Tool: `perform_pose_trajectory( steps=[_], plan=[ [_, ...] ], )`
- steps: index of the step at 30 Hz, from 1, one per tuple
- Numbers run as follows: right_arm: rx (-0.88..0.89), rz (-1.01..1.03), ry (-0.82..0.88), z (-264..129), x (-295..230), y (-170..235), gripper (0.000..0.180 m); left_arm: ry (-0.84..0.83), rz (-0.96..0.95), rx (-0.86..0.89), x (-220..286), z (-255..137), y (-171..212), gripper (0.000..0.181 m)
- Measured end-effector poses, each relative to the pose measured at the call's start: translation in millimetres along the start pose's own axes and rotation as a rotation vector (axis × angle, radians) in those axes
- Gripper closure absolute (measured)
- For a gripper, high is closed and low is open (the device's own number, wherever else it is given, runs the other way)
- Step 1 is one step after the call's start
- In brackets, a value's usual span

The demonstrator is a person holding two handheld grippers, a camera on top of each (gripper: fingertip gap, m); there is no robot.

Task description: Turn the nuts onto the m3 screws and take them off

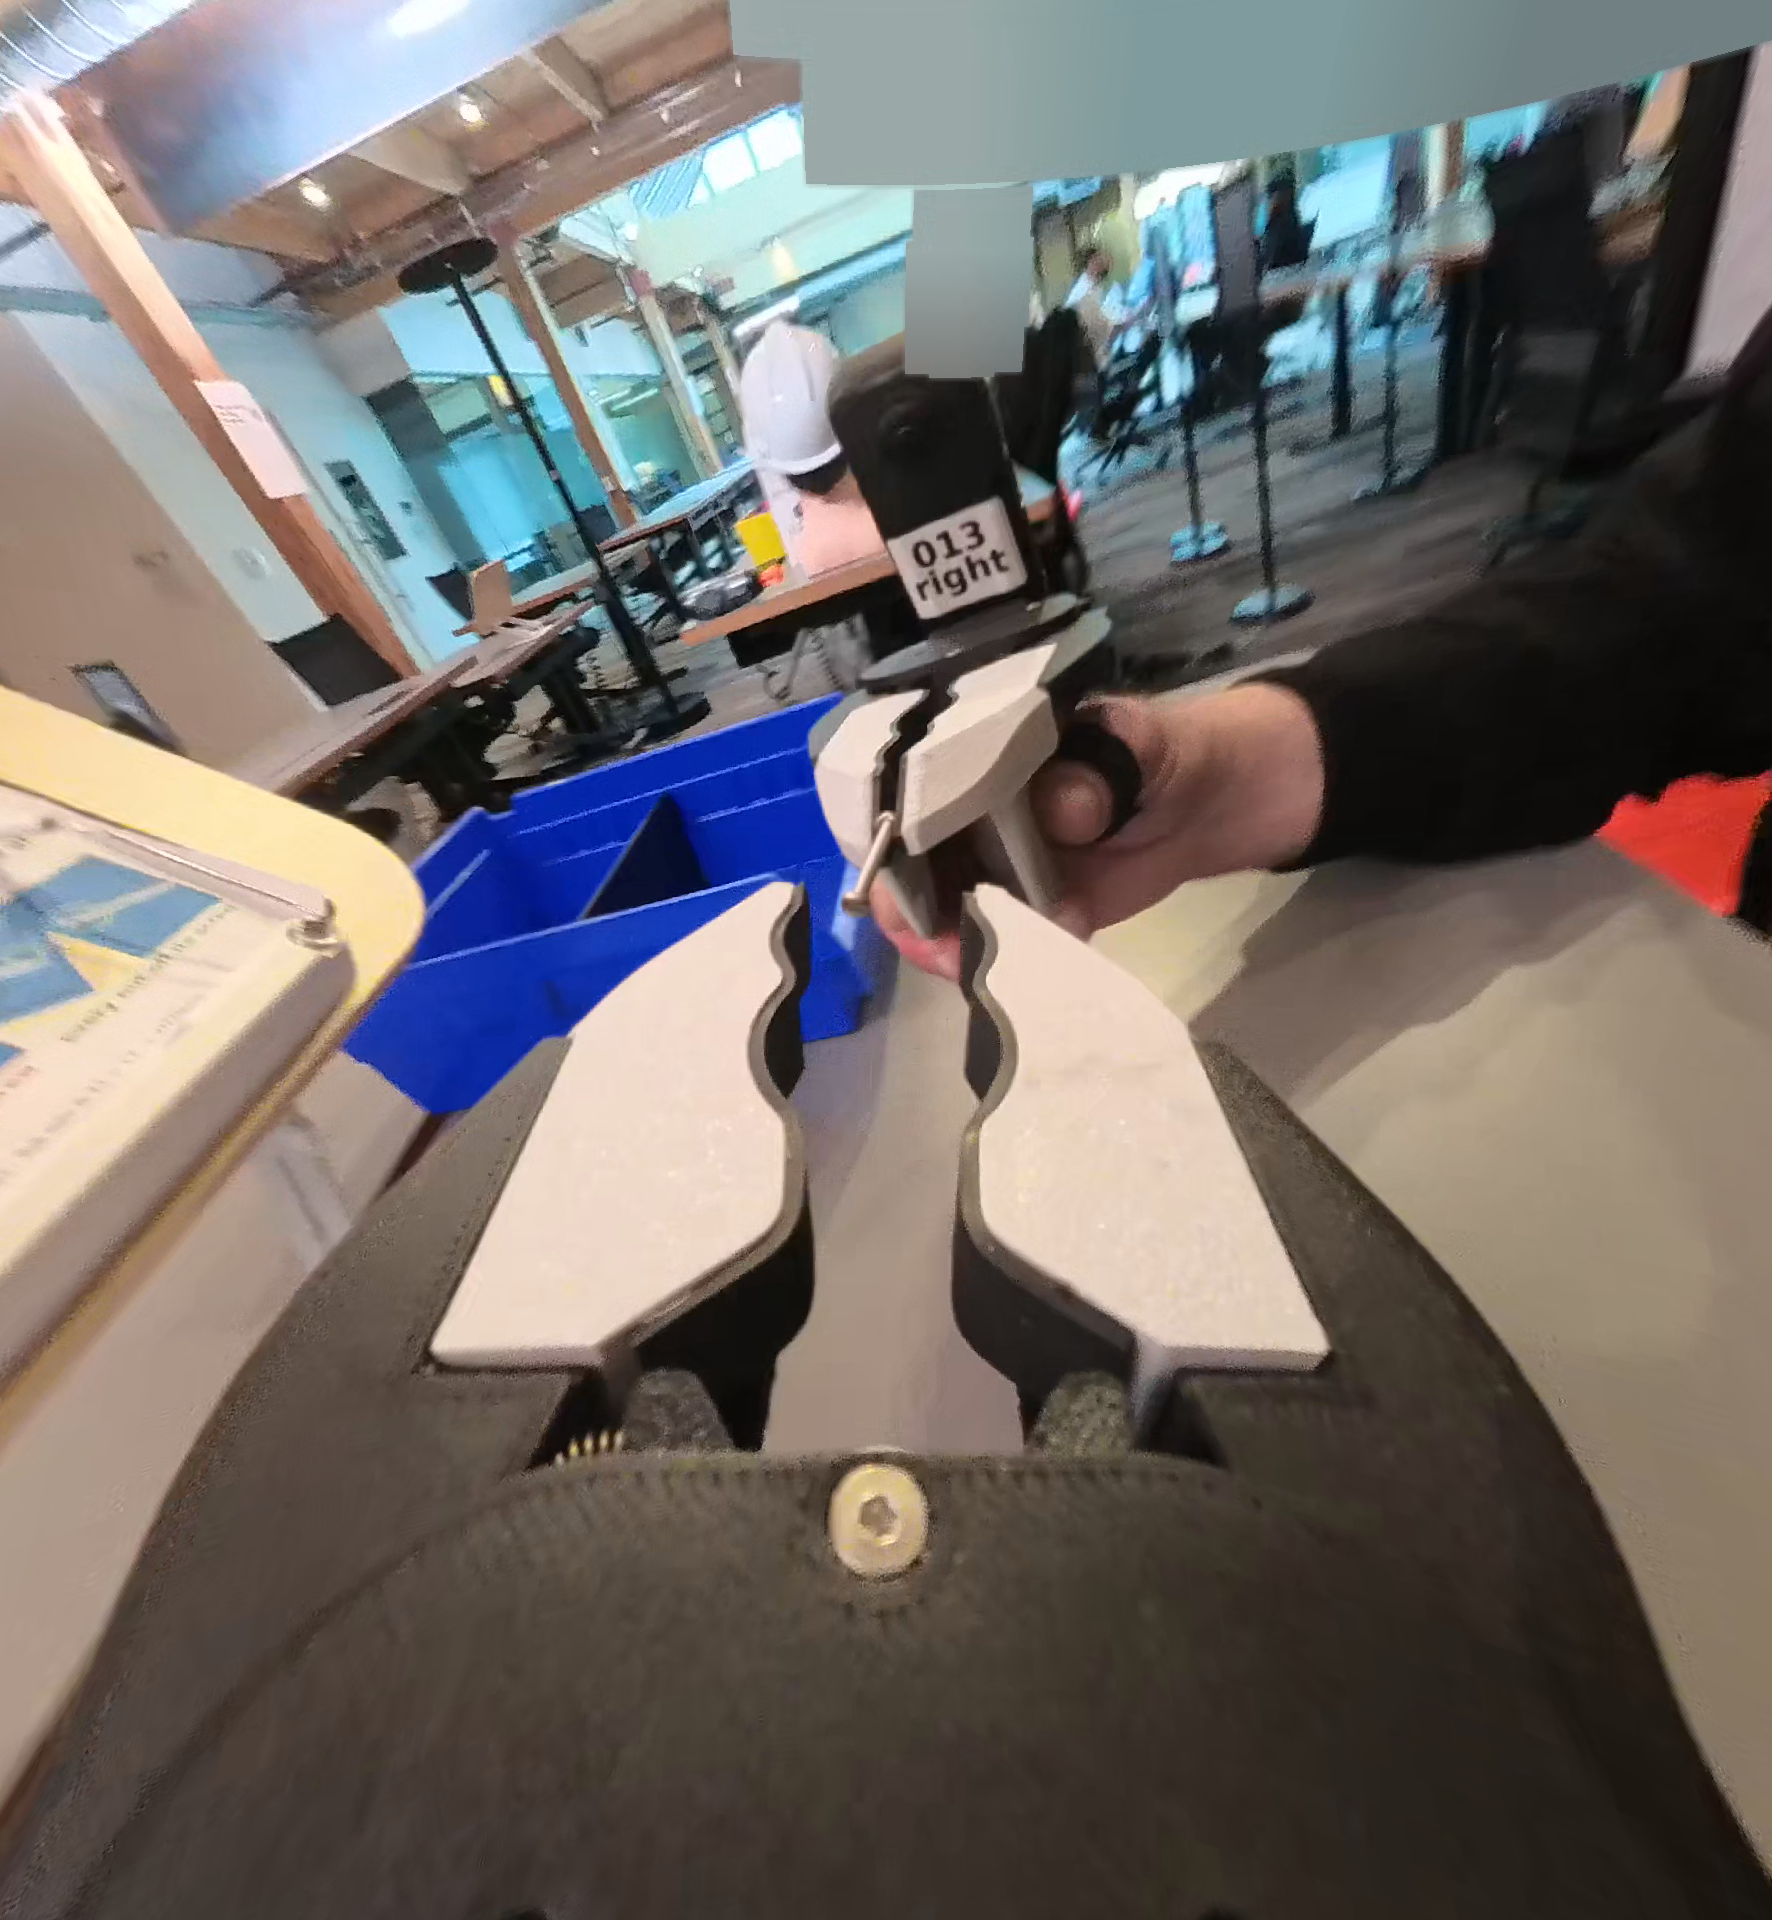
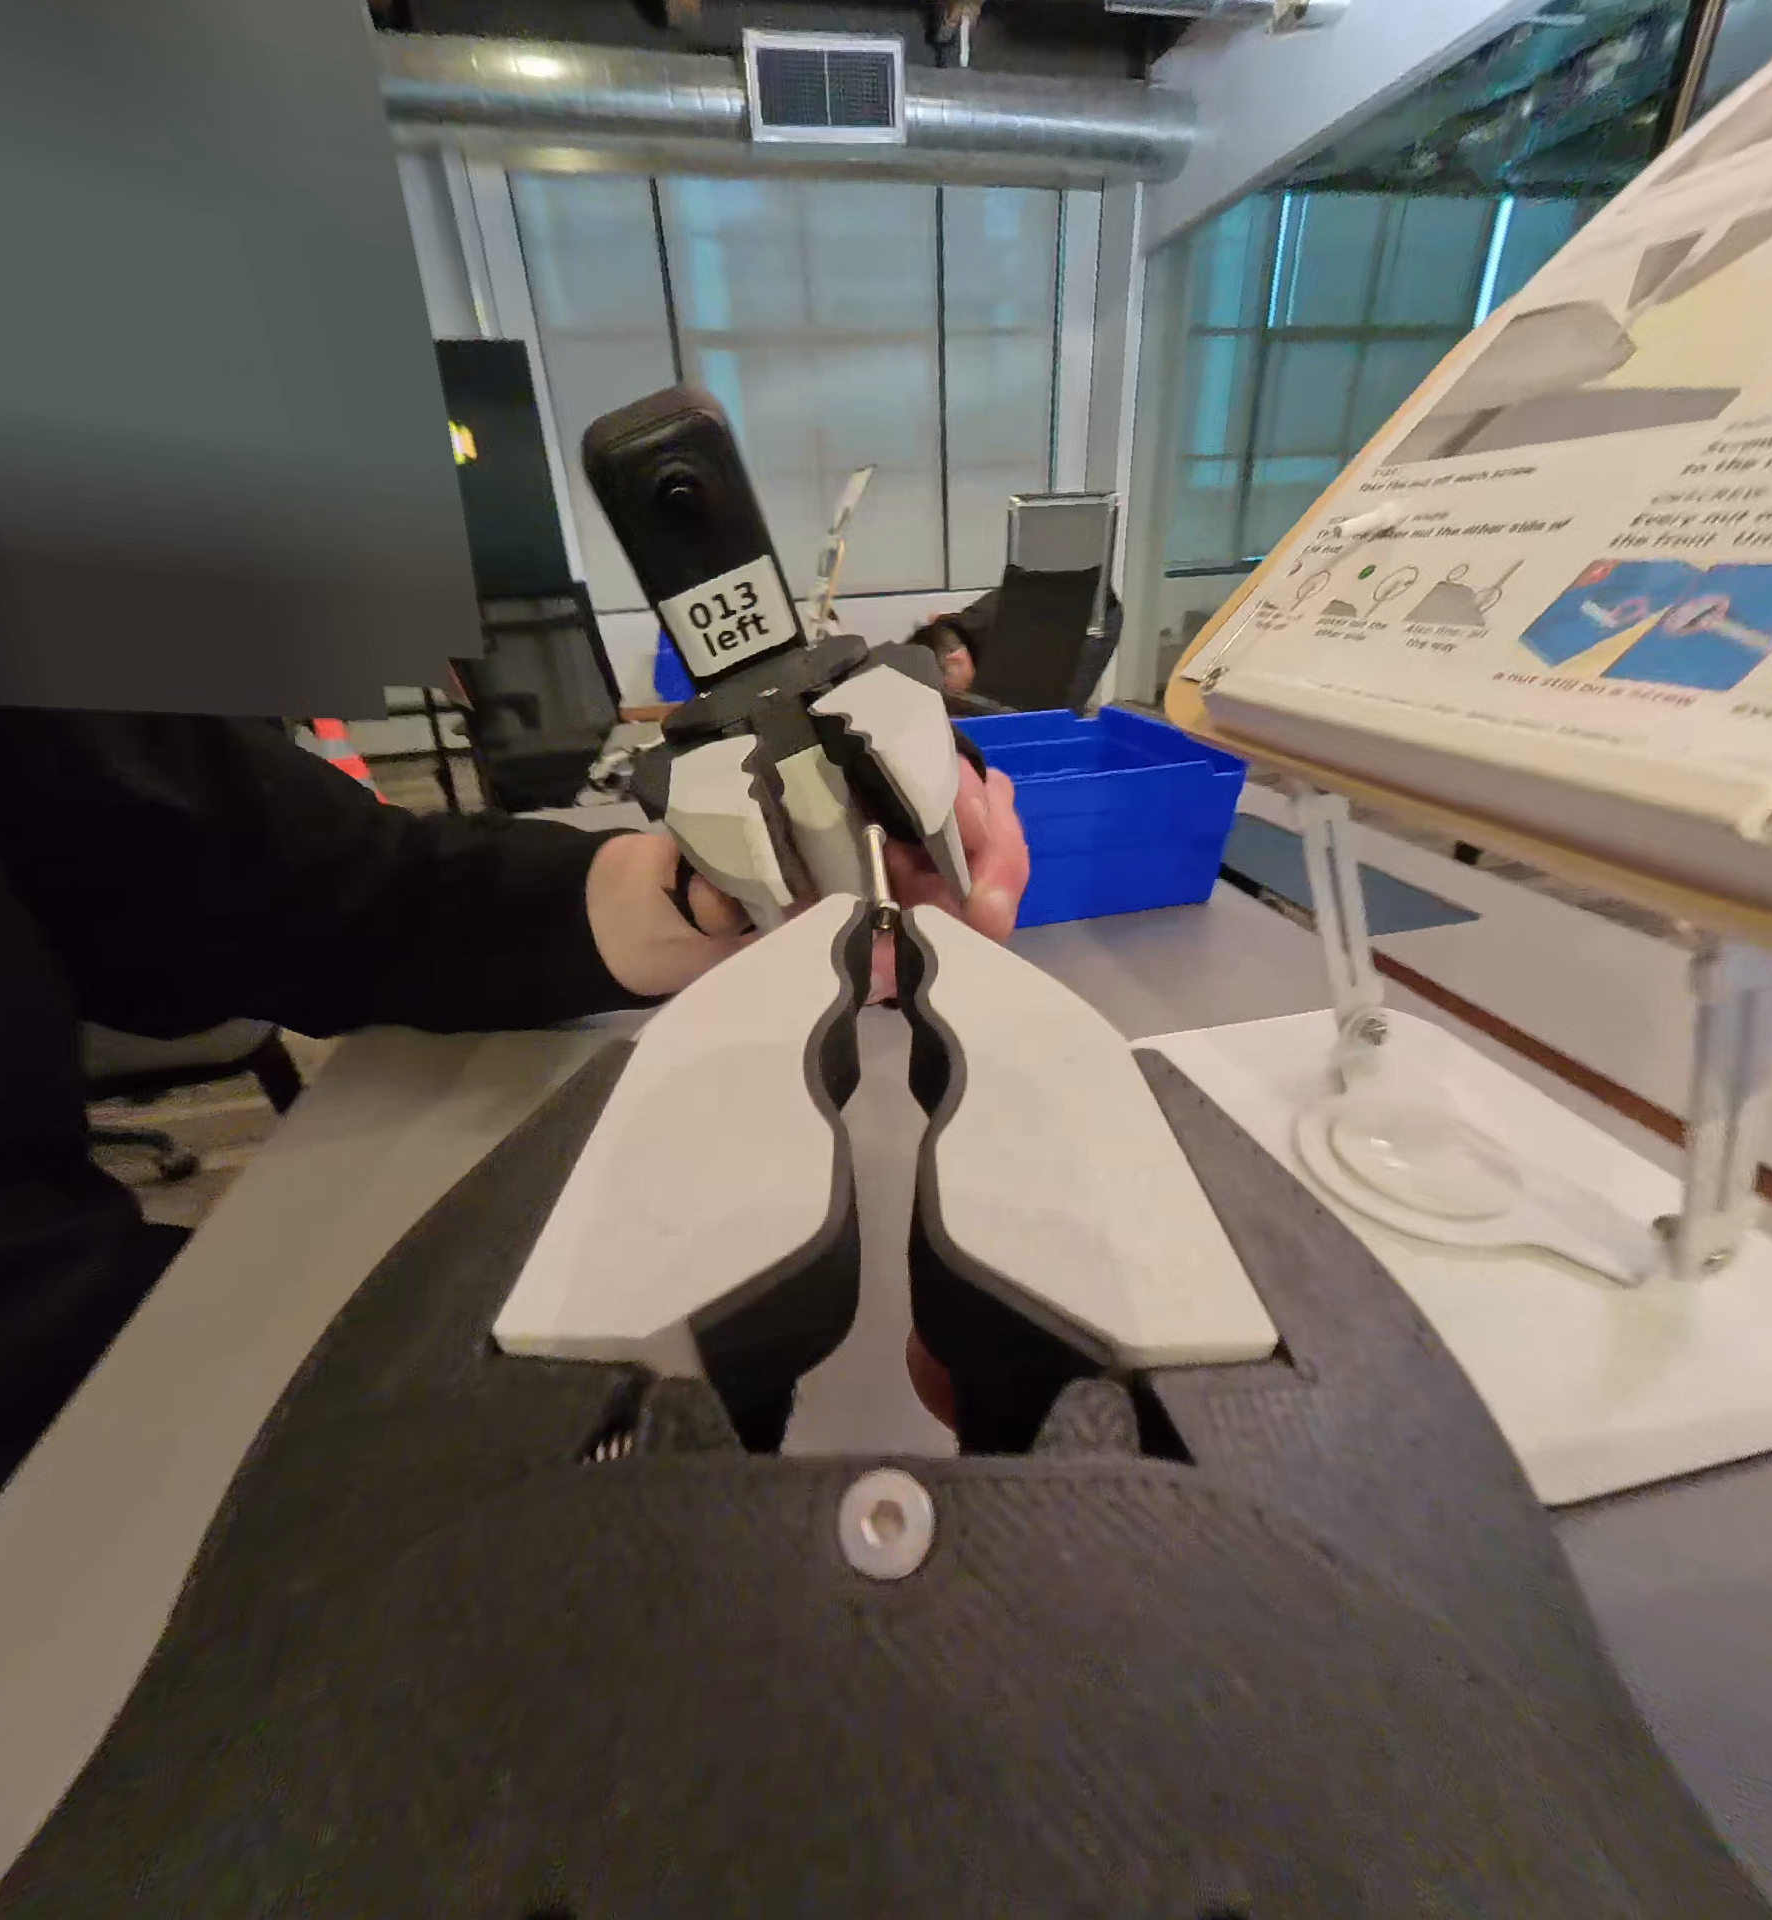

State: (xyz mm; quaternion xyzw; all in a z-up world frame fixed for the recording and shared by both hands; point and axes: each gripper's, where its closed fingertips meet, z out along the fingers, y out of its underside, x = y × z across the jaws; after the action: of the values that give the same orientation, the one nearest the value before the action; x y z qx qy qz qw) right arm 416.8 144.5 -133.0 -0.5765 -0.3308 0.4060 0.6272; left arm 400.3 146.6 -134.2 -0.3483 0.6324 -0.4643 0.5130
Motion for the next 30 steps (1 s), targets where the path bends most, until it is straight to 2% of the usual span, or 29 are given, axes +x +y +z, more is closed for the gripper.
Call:
perform_pose_trajectory(
  steps=[5, 10, 15, 18, 20, 30],
  plan=[
    [0.011, 0.131, -0.099, 4.0, -7.3, 5.8, 0.175, -0.033, 0.151, -0.079, 5.6, 4.3, 3.6, 0.164],
    [0.028, 0.170, -0.131, 3.6, -9.8, 4.2, 0.175, -0.022, 0.151, -0.074, 7.4, 3.3, -0.4, 0.177],
    [0.039, 0.199, -0.148, 2.7, -9.8, 3.4, 0.175, -0.039, 0.170, -0.098, 6.6, 4.2, -0.4, 0.177],
    [0.023, 0.167, -0.135, 3.1, -9.8, 4.7, 0.175, -0.008, 0.114, -0.088, 8.2, 3.9, -1.9, 0.178],
    [-0.001, 0.099, -0.101, 4.0, -9.6, 6.1, 0.175, 0.024, 0.034, -0.073, 8.3, 3.2, -3.1, 0.178],
    [-0.187, -0.522, 0.154, 6.3, -8.1, 10.2, 0.175, 0.245, -0.453, 0.045, 8.6, -0.1, -0.6, 0.177]
  ],
)
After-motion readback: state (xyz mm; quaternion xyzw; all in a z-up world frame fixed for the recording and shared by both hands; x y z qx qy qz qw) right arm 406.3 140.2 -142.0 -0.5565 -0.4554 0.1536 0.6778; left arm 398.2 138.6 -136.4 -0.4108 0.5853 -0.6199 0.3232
